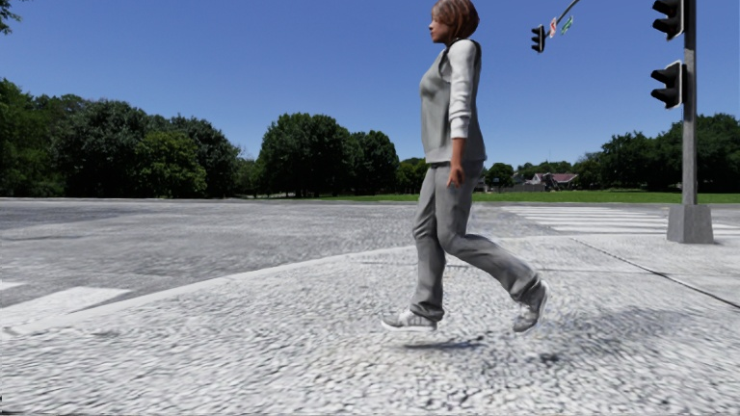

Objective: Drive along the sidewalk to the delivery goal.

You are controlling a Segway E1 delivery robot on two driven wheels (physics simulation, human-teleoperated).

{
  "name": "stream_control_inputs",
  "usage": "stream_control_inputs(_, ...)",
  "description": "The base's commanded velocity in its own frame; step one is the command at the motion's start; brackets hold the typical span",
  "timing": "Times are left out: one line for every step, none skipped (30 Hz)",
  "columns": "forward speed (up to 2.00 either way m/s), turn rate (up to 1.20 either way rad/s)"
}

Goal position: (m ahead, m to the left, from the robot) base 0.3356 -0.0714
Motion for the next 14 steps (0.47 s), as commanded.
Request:
stream_control_inputs(0.00,0.00)
stream_control_inputs(0.00,0.00)
stream_control_inputs(0.00,0.00)
stream_control_inputs(0.00,0.00)
stream_control_inputs(0.00,0.00)
stream_control_inputs(0.00,0.00)
stream_control_inputs(0.00,0.00)
stream_control_inputs(0.00,0.00)
stream_control_inputs(0.00,0.00)
stream_control_inputs(0.00,0.00)
stream_control_inputs(0.00,0.00)
stream_control_inputs(0.00,0.00)
stream_control_inputs(0.00,0.00)
stream_control_inputs(0.00,0.00)
